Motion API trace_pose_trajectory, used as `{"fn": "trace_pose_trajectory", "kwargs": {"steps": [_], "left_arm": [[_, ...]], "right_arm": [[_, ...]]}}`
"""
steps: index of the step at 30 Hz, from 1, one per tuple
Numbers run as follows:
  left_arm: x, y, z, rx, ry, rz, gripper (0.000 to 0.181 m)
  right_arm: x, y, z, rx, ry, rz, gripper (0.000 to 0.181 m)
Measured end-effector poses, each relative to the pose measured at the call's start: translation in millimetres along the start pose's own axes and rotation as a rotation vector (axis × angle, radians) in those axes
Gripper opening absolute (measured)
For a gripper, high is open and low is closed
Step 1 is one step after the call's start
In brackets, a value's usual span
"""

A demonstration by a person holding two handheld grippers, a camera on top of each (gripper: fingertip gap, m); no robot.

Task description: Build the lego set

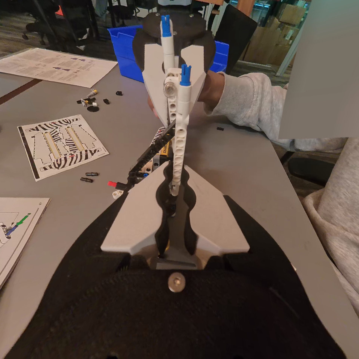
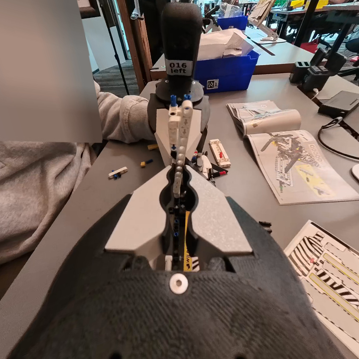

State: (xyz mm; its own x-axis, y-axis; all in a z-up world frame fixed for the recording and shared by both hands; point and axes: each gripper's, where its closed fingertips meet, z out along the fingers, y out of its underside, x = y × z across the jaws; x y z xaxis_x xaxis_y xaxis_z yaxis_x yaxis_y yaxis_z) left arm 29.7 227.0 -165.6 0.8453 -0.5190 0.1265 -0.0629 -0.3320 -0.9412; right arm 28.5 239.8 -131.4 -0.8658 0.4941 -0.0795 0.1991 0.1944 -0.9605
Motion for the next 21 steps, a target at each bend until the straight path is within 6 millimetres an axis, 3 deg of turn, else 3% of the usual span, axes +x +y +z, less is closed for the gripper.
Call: {"fn": "trace_pose_trajectory", "kwargs": {"steps": [15, 21], "left_arm": [[-1.8, -1.4, 0.9, 0.005, -0.007, -0.03, 0.004], [-2.0, -1.3, 0.7, 0.004, -0.006, -0.032, 0.004]], "right_arm": [[0.2, 9.7, 2.7, -0.126, 0.028, -0.054, 0.007], [1.1, 10.3, 3.2, -0.108, 0.012, 0.004, 0.007]]}}
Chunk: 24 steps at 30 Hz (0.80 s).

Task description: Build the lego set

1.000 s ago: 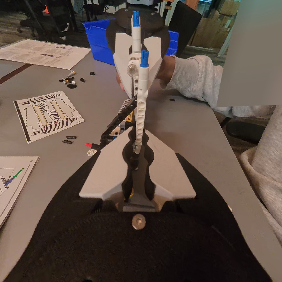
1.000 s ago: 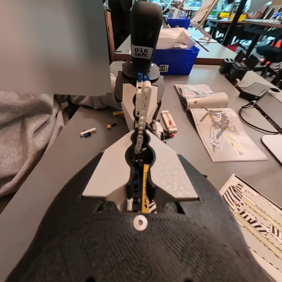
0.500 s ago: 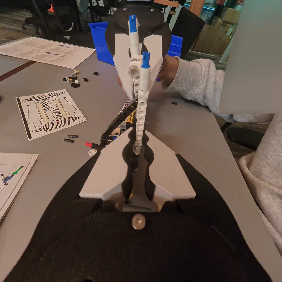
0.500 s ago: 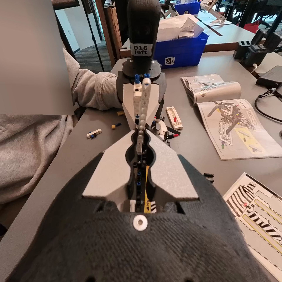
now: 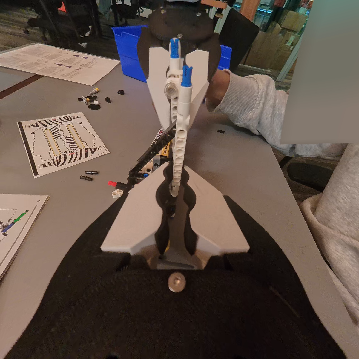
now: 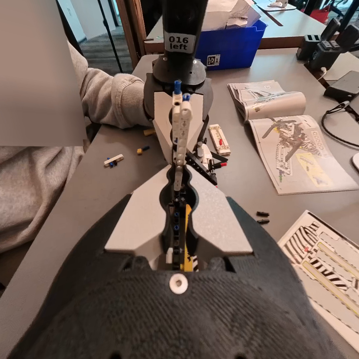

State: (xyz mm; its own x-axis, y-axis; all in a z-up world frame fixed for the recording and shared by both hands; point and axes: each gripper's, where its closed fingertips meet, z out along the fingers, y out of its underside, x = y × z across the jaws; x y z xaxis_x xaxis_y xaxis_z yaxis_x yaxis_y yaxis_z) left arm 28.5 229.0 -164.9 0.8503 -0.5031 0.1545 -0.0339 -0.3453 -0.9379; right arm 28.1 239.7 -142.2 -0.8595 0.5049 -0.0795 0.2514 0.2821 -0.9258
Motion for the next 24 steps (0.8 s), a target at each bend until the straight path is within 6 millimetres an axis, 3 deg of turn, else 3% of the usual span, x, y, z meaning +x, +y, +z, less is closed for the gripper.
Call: {"fn": "trace_pose_trajectory", "kwargs": {"steps": [24], "left_arm": [[0.1, 1.1, -0.4, 0.006, -0.003, 0.012, 0.005]], "right_arm": [[-1.6, 6.2, 1.4, 0.087, 0.071, -0.065, 0.006]]}}
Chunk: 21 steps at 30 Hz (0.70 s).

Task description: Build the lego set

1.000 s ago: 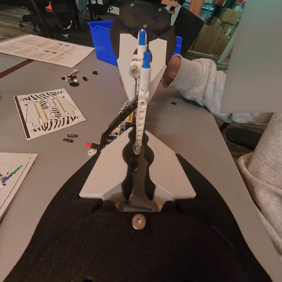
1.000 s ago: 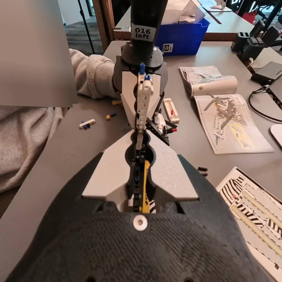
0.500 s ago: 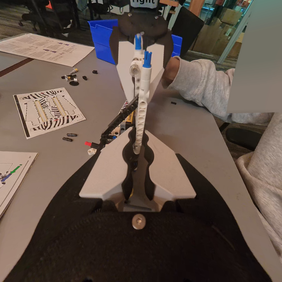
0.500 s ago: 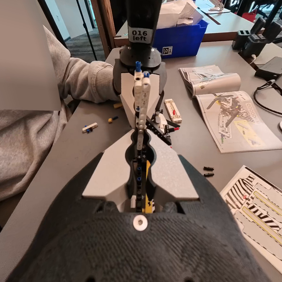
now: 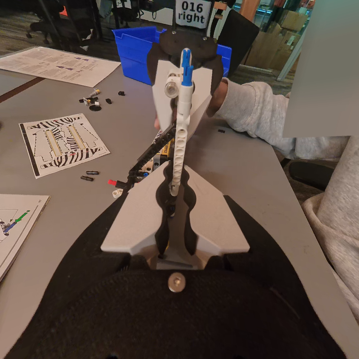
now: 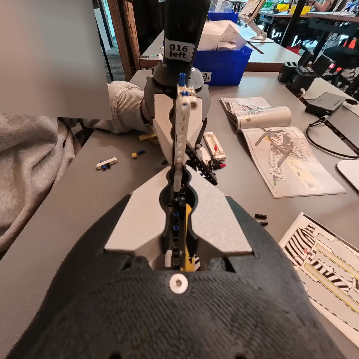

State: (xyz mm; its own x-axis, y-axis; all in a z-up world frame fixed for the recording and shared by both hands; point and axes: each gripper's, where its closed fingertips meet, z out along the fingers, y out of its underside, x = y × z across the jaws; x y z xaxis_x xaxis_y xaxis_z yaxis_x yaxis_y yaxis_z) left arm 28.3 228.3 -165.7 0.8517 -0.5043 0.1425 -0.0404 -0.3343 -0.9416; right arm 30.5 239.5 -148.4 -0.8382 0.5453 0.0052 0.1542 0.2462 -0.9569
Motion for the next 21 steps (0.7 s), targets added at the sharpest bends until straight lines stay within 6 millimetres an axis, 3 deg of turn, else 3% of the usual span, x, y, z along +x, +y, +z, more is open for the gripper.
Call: {"fn": "trace_pose_trajectory", "kwargs": {"steps": [3, 5, 8, 13, 21], "left_arm": [[0.0, 0.0, -0.2, 0.004, 0.0, 0.0, 0.005], [0.0, 0.0, -0.1, 0.004, -0.001, 0.001, 0.005], [-0.4, -0.1, 0.1, 0.002, -0.006, -0.001, 0.005], [-0.8, 0.3, 0.0, 0.002, -0.01, 0.001, 0.005], [-0.8, 0.4, -0.7, 0.006, -0.01, 0.001, 0.005]], "right_arm": [[8.1, 0.5, -3.3, 0.004, 0.053, 0.002, 0.024], [8.9, -3.2, -4.8, 0.021, 0.062, -0.002, 0.027], [4.5, -9.2, -3.8, 0.058, 0.048, -0.008, 0.023], [-0.9, 9.0, 7.1, -0.035, 0.022, -0.029, 0.008], [-2.3, 10.5, 8.9, -0.051, 0.024, -0.03, 0.006]]}}
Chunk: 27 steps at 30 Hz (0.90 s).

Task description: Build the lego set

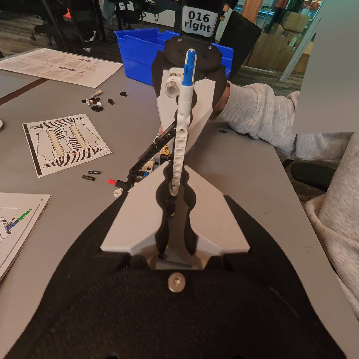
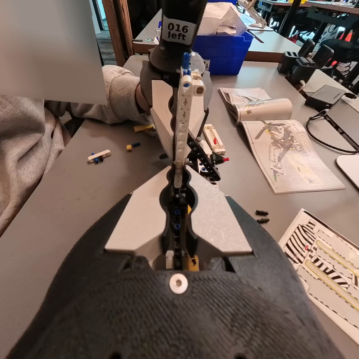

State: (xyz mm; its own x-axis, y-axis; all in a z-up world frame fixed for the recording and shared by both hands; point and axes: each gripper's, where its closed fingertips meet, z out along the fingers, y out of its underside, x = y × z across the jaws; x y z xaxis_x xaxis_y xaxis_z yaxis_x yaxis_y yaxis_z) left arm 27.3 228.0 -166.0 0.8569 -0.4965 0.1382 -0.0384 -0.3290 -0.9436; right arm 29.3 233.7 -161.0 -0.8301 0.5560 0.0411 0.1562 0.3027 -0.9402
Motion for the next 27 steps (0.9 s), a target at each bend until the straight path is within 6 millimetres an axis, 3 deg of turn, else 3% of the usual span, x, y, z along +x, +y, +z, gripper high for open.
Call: {"fn": "trace_pose_trajectory", "kwargs": {"steps": [5, 9, 13, 22, 27], "left_arm": [[0.4, 0.0, -0.2, 0.001, -0.002, 0.002, 0.005], [0.5, -0.4, -0.2, 0.004, -0.005, 0.001, 0.005], [0.4, -1.1, -0.5, 0.015, -0.012, -0.001, 0.005], [5.1, -9.9, -6.8, 0.062, 0.001, 0.001, 0.016], [2.6, -21.1, -13.2, 0.119, -0.049, 0.033, 0.006]], "right_arm": [[3.7, 0.4, -2.1, -0.022, 0.055, -0.044, 0.012], [5.5, -11.0, -8.8, 0.054, 0.064, -0.036, 0.018], [3.5, -23.2, -16.2, 0.133, 0.04, -0.016, 0.01], [2.5, -22.2, -14.7, 0.112, 0.055, -0.043, 0.007], [2.3, -23.0, -12.2, 0.114, 0.061, -0.043, 0.007]]}}
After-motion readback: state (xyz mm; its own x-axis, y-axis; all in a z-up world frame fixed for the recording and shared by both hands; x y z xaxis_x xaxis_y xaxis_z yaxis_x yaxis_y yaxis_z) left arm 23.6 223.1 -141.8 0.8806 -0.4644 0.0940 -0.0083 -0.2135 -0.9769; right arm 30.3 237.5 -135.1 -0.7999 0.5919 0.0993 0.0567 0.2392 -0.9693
